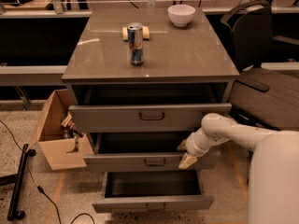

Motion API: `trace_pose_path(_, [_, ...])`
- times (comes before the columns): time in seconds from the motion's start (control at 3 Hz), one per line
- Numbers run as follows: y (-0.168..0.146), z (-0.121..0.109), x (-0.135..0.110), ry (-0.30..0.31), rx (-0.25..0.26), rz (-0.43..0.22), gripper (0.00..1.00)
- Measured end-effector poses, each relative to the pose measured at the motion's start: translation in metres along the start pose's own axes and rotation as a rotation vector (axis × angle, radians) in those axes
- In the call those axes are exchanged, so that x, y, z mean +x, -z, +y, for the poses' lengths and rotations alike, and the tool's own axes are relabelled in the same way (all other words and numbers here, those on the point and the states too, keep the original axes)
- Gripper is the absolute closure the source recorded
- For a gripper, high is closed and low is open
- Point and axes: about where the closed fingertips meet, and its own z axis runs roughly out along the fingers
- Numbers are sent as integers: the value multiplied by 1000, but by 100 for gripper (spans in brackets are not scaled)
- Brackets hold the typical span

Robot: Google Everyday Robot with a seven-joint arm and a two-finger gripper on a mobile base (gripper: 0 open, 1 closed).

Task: Open middle drawer

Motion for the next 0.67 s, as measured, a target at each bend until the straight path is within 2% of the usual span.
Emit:
trace_pose_path(0.33, [50,44,-40,-14,-128,-91,12])
trace_pose_path(0.67, [77,74,-62,-21,-234,-146,0])
